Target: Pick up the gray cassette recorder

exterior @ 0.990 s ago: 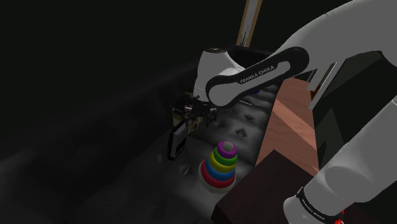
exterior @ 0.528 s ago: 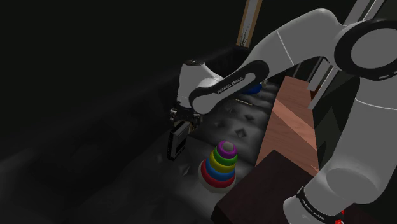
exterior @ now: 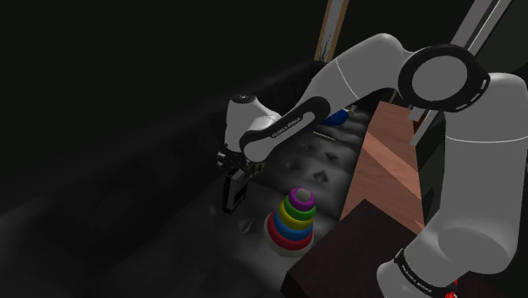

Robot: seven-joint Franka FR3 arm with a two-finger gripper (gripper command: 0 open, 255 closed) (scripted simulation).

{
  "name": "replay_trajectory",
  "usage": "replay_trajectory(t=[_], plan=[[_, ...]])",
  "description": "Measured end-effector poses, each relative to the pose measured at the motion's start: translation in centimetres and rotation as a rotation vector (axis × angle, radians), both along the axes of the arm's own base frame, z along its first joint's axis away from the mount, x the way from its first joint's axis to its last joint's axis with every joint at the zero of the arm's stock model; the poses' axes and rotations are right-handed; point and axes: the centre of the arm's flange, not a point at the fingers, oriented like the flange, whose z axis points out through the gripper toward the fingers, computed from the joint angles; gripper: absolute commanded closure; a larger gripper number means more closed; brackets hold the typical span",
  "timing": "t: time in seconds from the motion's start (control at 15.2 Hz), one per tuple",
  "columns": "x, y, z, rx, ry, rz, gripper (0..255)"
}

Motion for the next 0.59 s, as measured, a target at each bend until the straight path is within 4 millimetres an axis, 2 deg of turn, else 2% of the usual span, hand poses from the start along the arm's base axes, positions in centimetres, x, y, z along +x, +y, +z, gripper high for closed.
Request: replay_trajectory(t=[0.26,0.33,0.59], plan=[[0.2,0.1,-2.0,0.000,0.000,-0.001,0],[0.1,0.1,-2.2,0.000,0.000,-0.001,255],[0.1,0.1,-2.2,0.000,-0.002,-0.001,255]])
